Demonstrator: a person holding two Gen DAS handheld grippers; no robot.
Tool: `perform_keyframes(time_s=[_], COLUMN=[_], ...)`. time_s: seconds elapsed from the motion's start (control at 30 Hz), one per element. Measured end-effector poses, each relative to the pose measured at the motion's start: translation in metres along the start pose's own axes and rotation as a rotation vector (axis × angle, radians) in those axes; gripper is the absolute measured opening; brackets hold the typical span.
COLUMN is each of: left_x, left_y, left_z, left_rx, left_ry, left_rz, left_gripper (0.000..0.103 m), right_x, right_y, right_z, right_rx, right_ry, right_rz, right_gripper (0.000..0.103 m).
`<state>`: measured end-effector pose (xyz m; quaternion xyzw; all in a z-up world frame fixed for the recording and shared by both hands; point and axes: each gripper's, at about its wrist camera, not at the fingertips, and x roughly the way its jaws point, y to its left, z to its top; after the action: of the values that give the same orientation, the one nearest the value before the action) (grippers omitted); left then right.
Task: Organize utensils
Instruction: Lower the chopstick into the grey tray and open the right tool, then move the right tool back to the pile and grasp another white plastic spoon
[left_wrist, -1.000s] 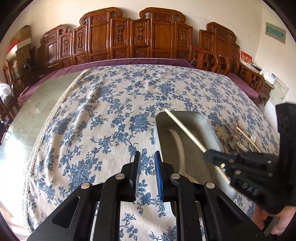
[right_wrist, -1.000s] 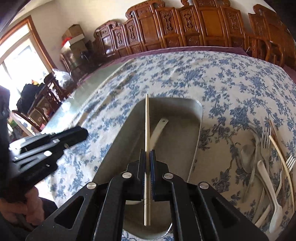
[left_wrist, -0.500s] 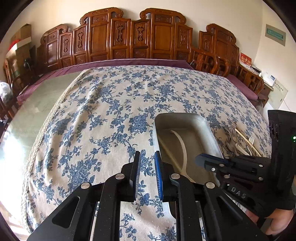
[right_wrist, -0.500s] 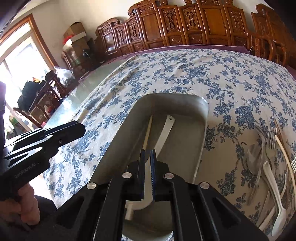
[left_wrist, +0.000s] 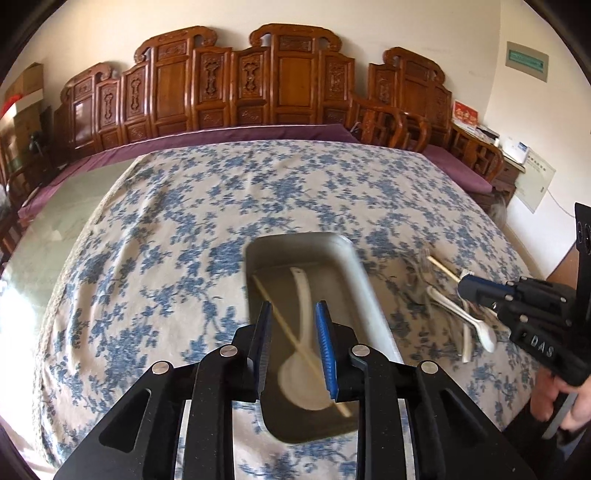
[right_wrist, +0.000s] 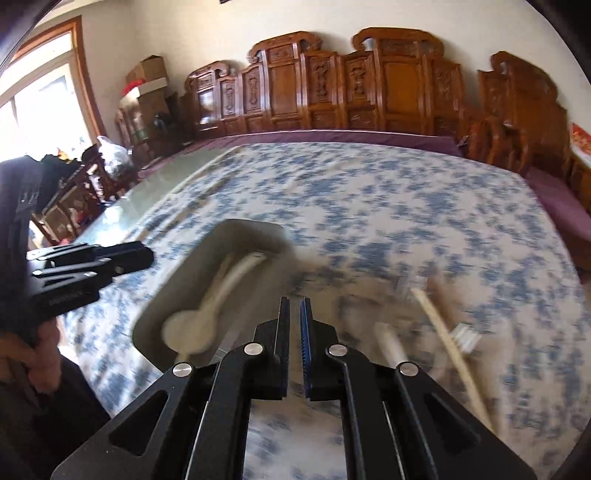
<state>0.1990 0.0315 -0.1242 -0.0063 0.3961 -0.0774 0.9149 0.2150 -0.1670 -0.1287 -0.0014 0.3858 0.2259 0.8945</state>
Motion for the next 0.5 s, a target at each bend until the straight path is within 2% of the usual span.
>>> perform_keyframes(time_s=[0.3, 0.37, 0.5], left_x=[-0.002, 0.0, 0.004], left_y=[-0.036, -0.043, -0.057], left_z=[0.0, -0.001, -0.005], left_rx=[0.027, 0.038, 0.057], left_ry=[-0.012, -0.009, 0.002], left_rz=[-0.051, -0.058, -0.069], left_gripper=[0.041, 0.041, 0.044], right_x=[-0.025, -0.022, -0.011], right_y=[-0.067, -0.073, -0.082], right_z=[-0.019, -0.026, -0.044], right_rx=[0.049, 0.051, 0.056], right_ry=[0.01, 0.023, 0.064], right_rz=[-0.119, -0.131, -0.141], right_gripper=[0.008, 0.016, 0.017])
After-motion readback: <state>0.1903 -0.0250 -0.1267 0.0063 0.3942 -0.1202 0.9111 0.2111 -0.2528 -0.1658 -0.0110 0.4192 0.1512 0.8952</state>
